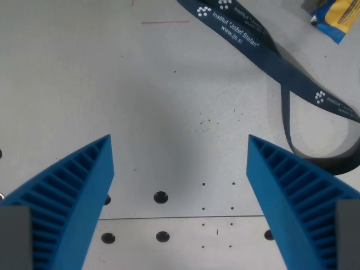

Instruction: Move in base positive z

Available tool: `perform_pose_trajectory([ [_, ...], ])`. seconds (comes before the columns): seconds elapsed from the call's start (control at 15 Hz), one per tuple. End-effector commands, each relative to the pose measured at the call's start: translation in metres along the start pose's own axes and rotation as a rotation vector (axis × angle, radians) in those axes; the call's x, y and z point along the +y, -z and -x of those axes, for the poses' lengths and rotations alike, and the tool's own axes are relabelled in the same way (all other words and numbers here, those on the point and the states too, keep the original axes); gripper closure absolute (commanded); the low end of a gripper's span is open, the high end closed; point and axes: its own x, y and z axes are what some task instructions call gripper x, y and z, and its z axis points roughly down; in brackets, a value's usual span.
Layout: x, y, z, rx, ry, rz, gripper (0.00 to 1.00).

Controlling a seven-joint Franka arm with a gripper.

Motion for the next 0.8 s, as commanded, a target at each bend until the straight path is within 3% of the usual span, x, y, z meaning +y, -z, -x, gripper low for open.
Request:
perform_pose_trajectory([
  [0.07, 0.0, 0.007, 0.0, 0.004, -0.001, 0.0, 0.0],
  [0.8, 0.001, 0.062, 0.0, 0.004, -0.001, 0.0, 0.0],
])
